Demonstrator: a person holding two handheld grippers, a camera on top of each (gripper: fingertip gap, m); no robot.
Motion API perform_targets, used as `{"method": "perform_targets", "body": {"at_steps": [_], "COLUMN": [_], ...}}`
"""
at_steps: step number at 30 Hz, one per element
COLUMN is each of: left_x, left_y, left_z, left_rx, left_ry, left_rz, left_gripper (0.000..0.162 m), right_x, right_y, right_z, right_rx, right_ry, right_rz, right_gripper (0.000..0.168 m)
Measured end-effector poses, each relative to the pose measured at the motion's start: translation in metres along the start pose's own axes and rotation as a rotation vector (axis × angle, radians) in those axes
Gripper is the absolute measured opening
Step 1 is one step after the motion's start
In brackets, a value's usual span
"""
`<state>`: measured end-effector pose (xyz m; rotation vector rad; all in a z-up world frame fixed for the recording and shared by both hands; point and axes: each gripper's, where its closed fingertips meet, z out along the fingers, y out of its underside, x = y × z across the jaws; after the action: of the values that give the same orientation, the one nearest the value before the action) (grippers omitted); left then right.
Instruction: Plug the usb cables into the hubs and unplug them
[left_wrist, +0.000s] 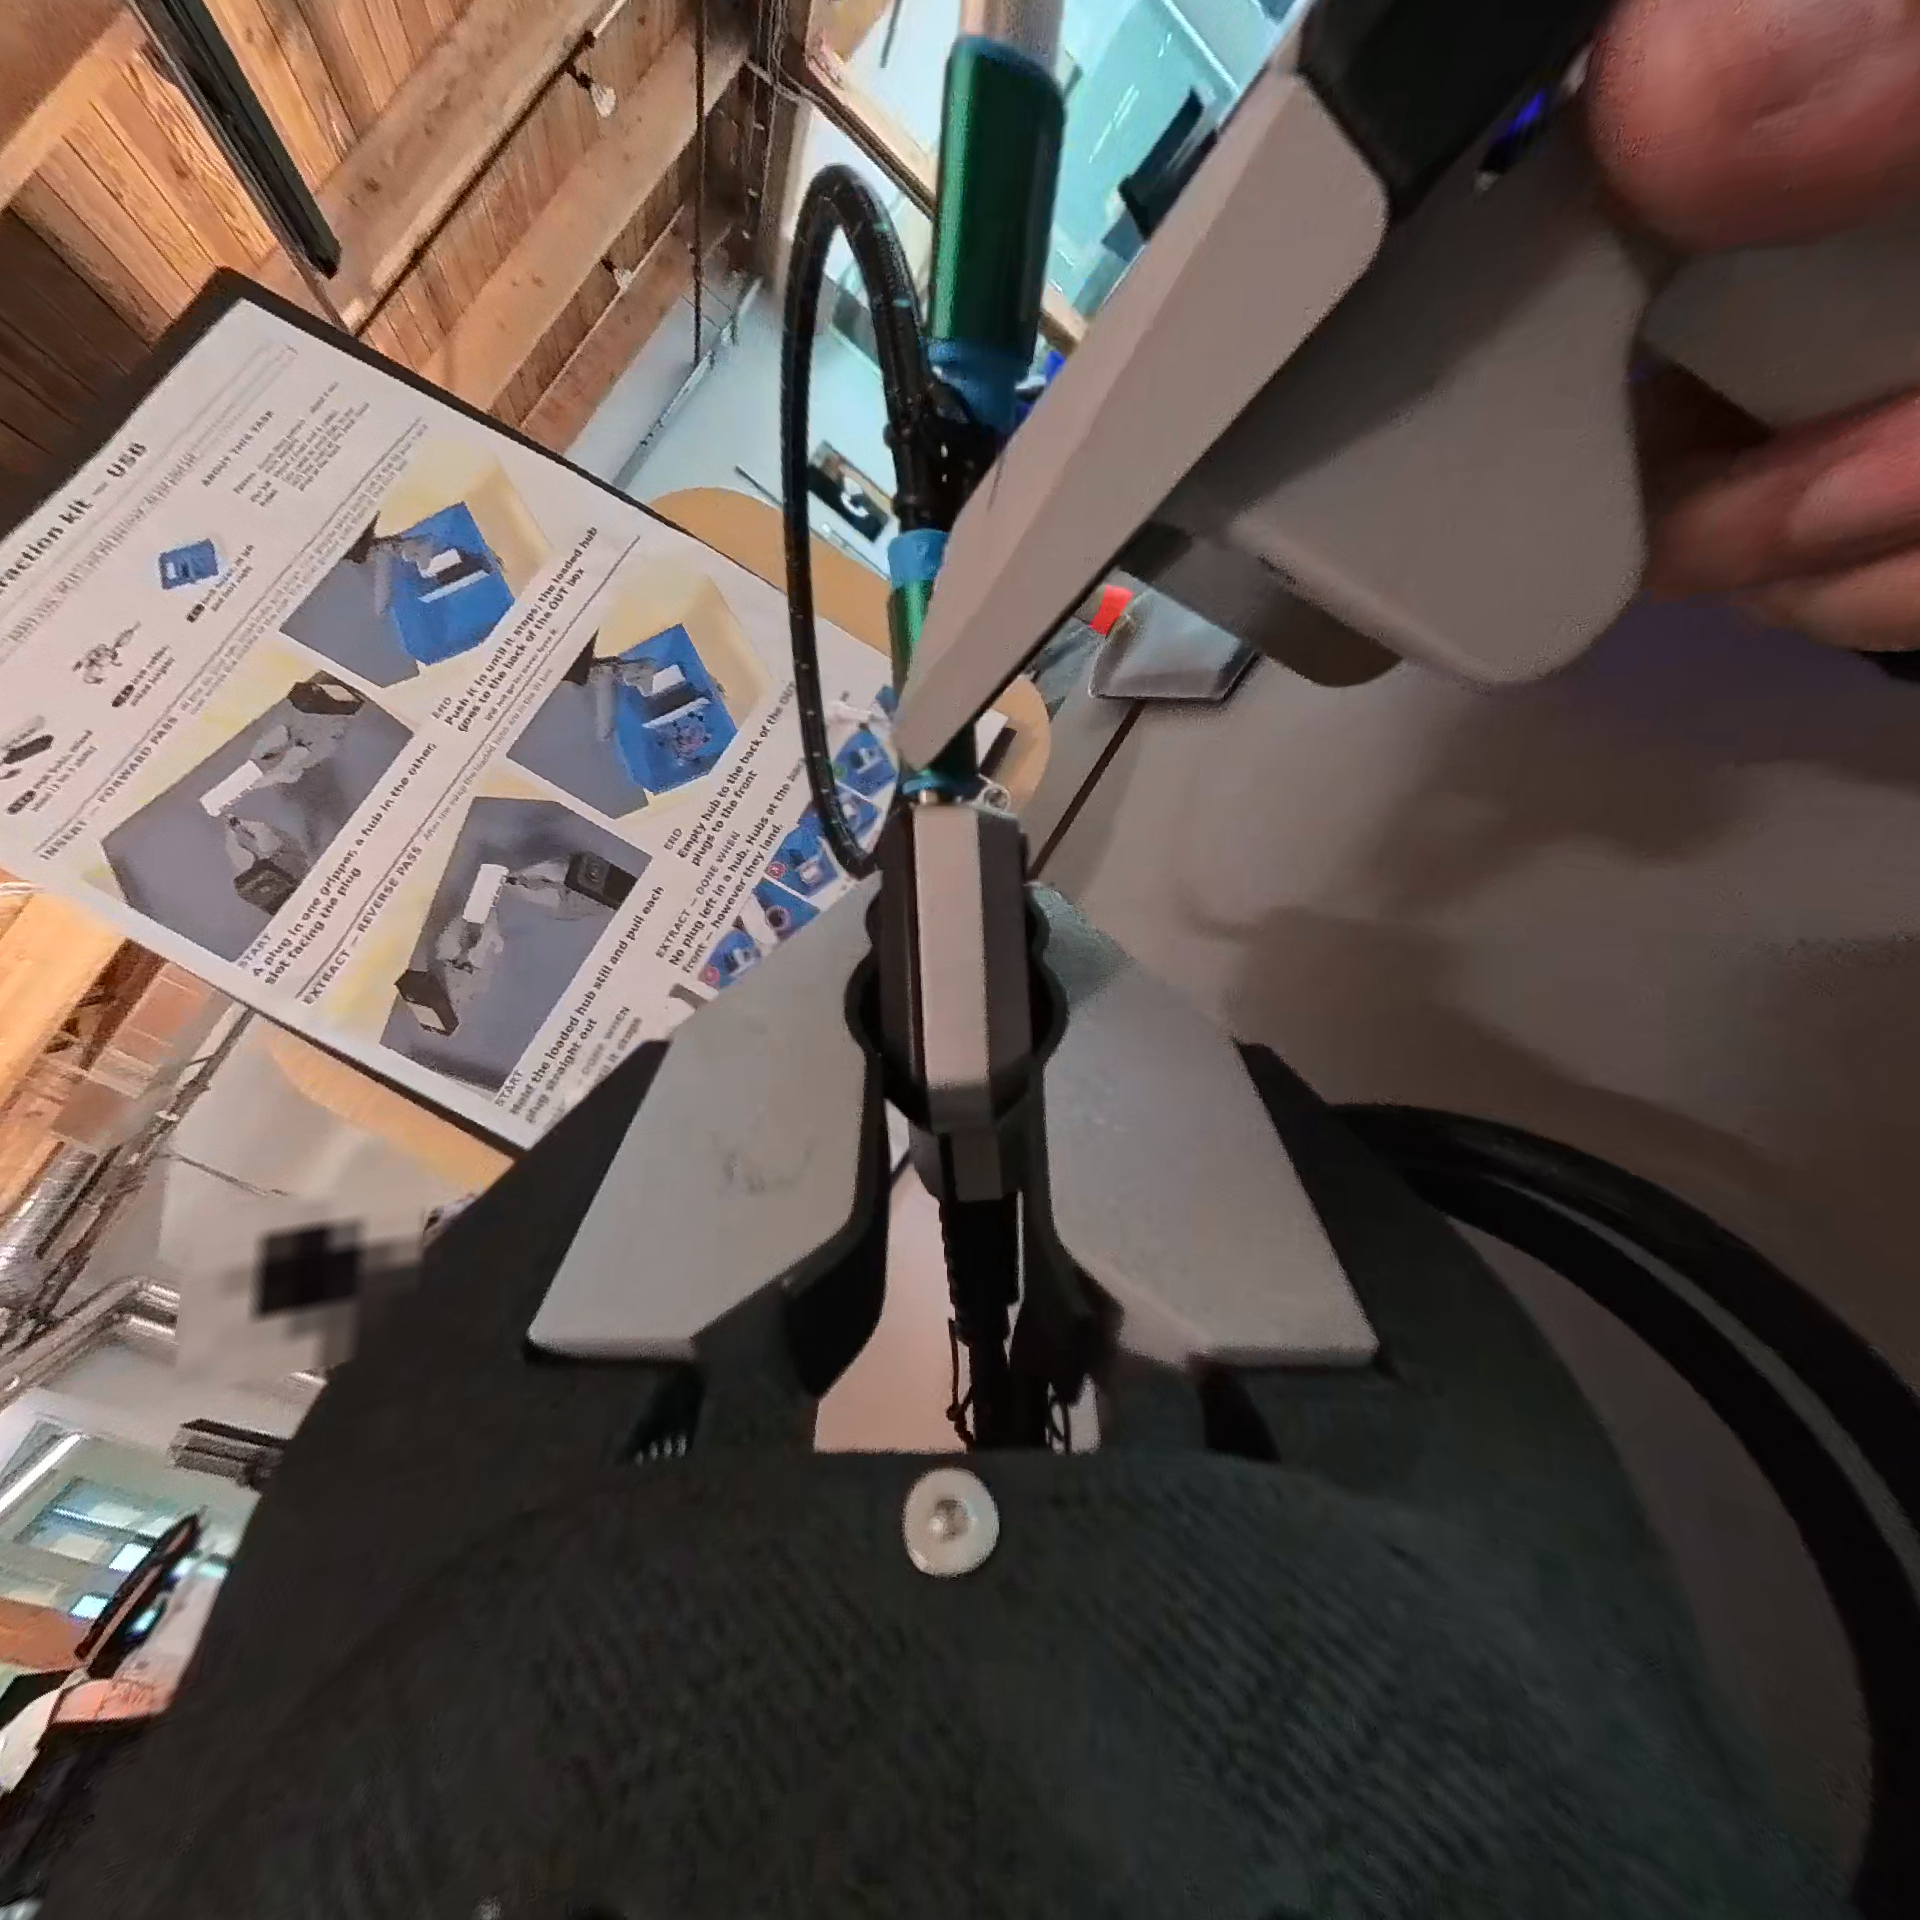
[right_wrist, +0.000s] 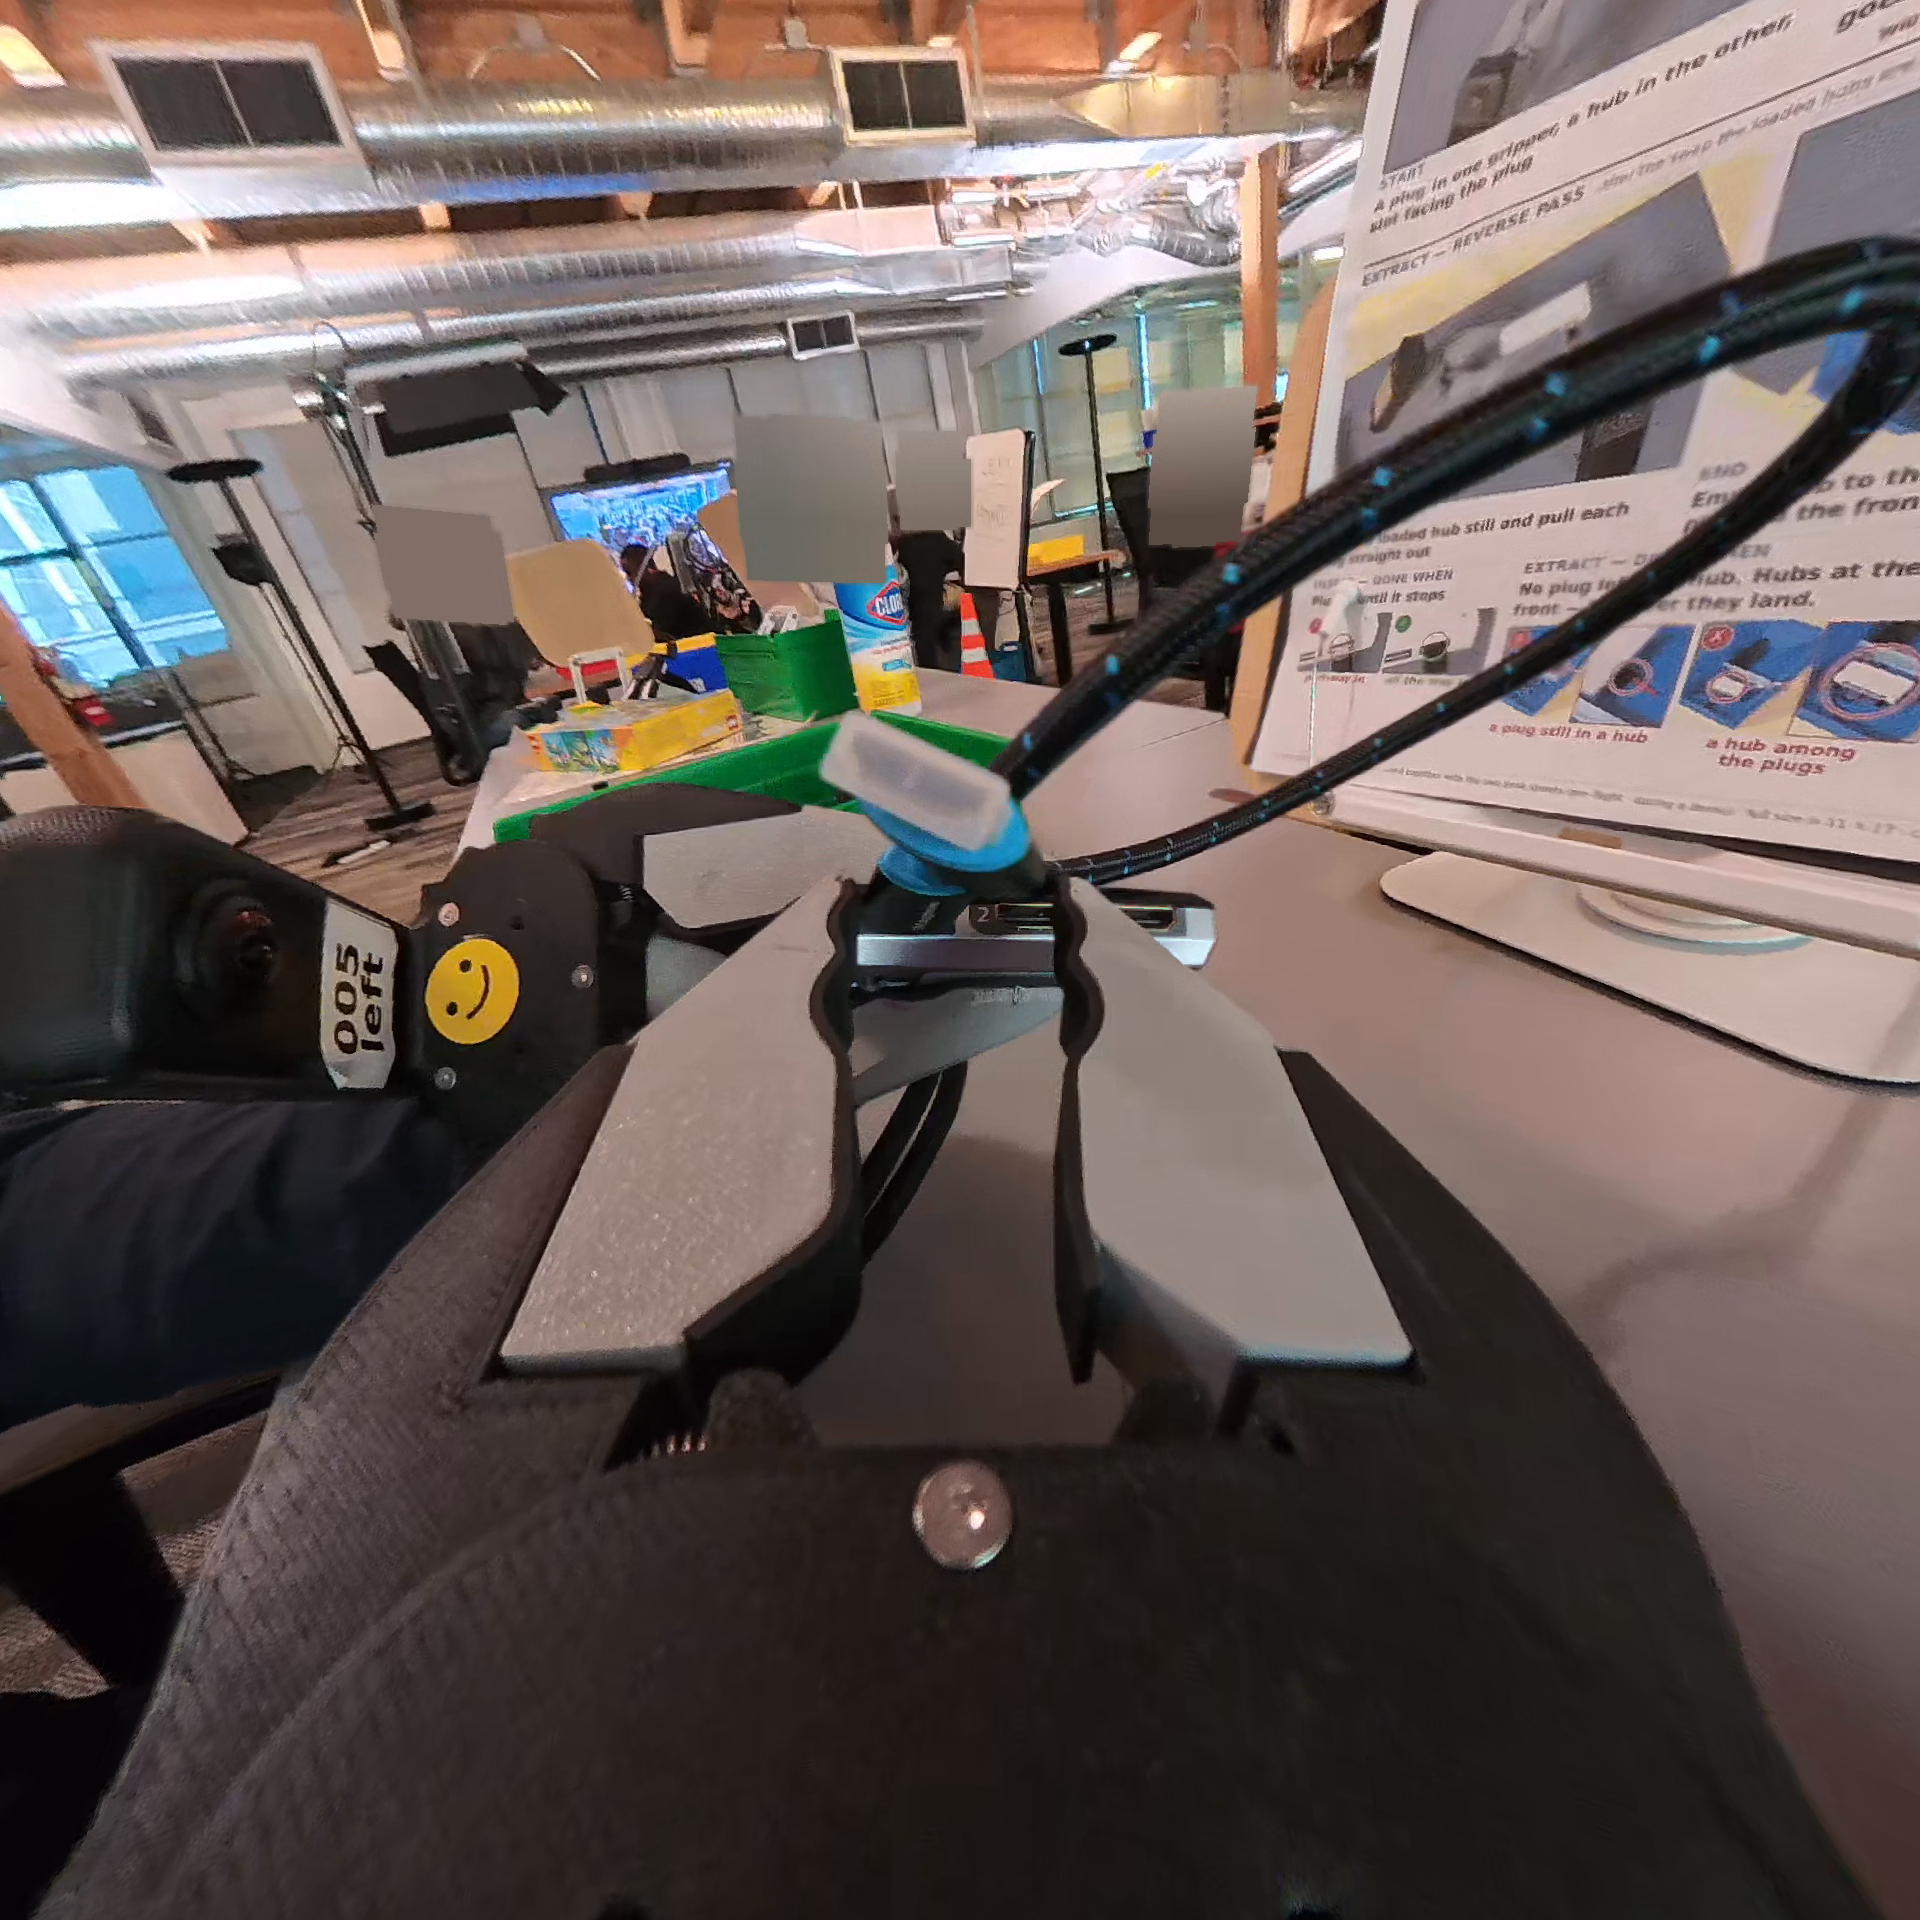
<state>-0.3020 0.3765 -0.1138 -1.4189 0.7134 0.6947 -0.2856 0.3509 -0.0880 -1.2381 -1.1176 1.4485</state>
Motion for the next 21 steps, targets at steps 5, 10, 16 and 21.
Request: {"method": "perform_targets", "body": {"at_steps": [5,10,16,21], "left_x": [0.005,0.013,0.035,0.031], "left_y": [-0.007,-0.008,-0.001,0.003], "left_z": [-0.001,0.001,0.008,0.01], "left_rx": [0.027,0.028,-0.039,-0.071], "left_ry": [0.023,0.083,0.219,0.169], "left_rz": [-0.035,-0.131,-0.289,-0.267], "left_gripper": [0.019,0.02,0.019,0.018], "right_x": [0.0,0.001,0.015,0.019], "right_y": [0.0,0.0,0.006,0.008], "right_z": [0.002,0.0,0.001,0.001], "right_rx": [0.032,0.057,-0.008,-0.021], "right_ry": [-0.028,-0.057,0.148,0.148], "right_rz": [0.079,0.137,-0.096,-0.011], "right_gripper": [0.039,0.037,0.032,0.031]}}
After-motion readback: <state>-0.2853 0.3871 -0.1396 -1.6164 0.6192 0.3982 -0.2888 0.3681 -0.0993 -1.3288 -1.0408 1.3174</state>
